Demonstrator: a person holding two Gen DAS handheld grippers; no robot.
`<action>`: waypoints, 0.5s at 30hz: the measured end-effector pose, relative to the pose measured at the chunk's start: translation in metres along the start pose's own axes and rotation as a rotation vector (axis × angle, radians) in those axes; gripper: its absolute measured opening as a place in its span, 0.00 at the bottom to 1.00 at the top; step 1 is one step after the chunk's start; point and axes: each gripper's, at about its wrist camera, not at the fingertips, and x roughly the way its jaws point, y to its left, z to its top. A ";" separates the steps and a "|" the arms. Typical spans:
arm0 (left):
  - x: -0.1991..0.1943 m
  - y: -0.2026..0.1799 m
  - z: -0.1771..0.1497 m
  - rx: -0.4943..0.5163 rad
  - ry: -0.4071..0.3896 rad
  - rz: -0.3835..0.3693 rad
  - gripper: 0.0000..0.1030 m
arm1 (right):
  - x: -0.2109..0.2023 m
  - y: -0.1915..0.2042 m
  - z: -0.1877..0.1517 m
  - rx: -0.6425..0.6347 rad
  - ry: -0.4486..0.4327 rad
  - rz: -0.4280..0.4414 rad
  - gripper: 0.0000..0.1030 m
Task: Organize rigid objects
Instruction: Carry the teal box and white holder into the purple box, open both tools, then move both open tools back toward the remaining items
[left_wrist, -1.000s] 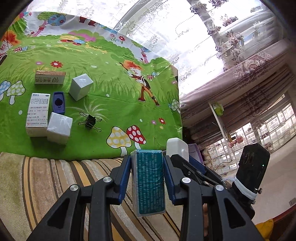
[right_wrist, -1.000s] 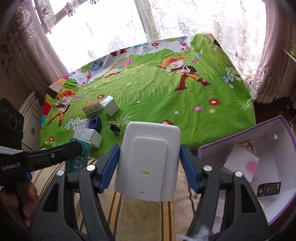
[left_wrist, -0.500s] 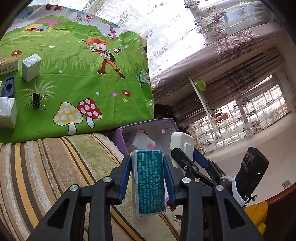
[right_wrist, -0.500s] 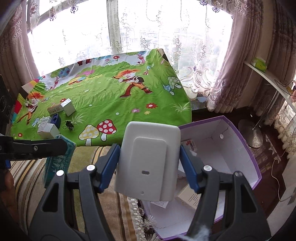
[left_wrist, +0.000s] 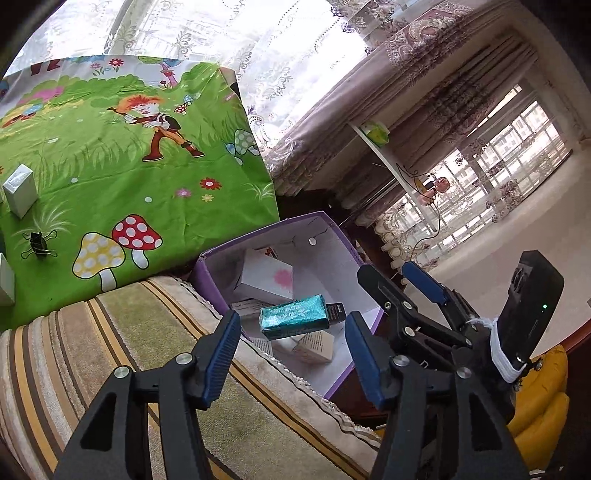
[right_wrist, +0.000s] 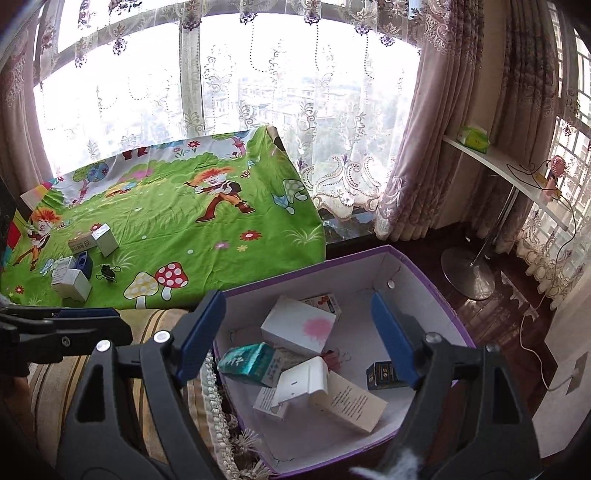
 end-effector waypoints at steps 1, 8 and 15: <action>-0.004 -0.004 0.000 0.032 -0.019 0.042 0.58 | -0.001 0.002 0.001 -0.005 -0.011 -0.002 0.85; -0.031 -0.031 0.000 0.235 -0.189 0.350 0.73 | -0.010 0.022 0.003 -0.070 -0.064 -0.019 0.91; -0.048 -0.041 -0.004 0.356 -0.304 0.455 0.74 | -0.020 0.035 0.008 -0.107 -0.118 -0.049 0.96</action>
